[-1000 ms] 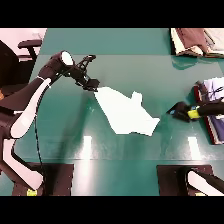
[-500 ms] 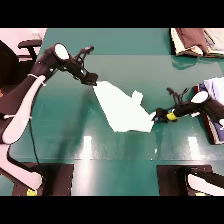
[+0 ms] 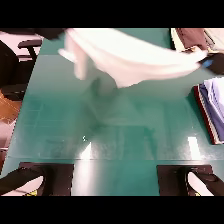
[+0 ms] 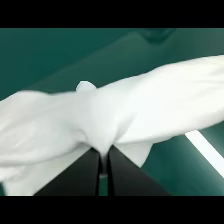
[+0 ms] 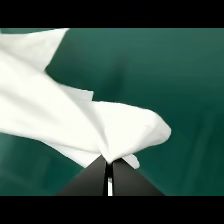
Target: Fold the shirts.
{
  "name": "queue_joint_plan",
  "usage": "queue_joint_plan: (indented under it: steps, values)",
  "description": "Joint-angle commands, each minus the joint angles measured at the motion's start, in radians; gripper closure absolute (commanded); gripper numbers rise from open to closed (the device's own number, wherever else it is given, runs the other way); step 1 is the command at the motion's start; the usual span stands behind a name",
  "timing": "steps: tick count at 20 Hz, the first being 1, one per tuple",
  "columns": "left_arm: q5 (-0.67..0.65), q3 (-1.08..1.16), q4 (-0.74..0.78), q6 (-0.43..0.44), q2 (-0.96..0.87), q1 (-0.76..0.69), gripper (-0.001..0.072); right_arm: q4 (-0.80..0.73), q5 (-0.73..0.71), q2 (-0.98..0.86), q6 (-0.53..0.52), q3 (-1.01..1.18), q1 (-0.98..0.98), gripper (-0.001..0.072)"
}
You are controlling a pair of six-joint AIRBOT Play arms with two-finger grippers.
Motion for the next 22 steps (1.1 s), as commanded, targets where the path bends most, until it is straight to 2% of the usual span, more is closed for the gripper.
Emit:
queue_joint_plan:
  steps: [1, 3, 7, 9, 13, 15, 18, 22]
  values:
    - [0.056, 0.019, 0.010, 0.003, 0.176, 0.000, 0.0677, -0.005, 0.067, 0.039, 0.028, 0.219, -0.057, 0.0700]
    - [0.040, 0.019, 0.014, 0.003, 0.195, 0.000, 0.0677, -0.006, 0.108, -0.004, 0.047, 0.302, -0.064, 0.0700]
    - [-0.093, -0.048, 0.084, -0.002, 0.148, 0.000, 0.0677, -0.009, 0.232, -0.149, 0.081, 0.365, -0.006, 0.0701]
    - [-0.154, -0.165, 0.092, -0.011, 0.124, 0.000, 0.0678, -0.048, 0.268, -0.215, 0.082, 0.307, 0.061, 0.0701]
    - [-0.163, -0.524, 0.093, -0.010, 0.122, -0.007, 0.0678, -0.205, 0.275, -0.249, 0.099, 0.105, 0.166, 0.0701]
    - [-0.166, -0.686, 0.096, -0.009, 0.122, -0.061, 0.0678, -0.213, 0.246, -0.221, 0.099, 0.004, 0.176, 0.0700]
    - [-0.154, -0.855, 0.077, -0.009, 0.122, -0.223, 0.0677, -0.214, 0.195, -0.170, 0.099, -0.106, 0.169, 0.0700]
    - [-0.145, -0.908, -0.018, -0.009, 0.122, -0.401, 0.0673, -0.213, 0.164, -0.118, 0.099, -0.192, 0.135, 0.0700]
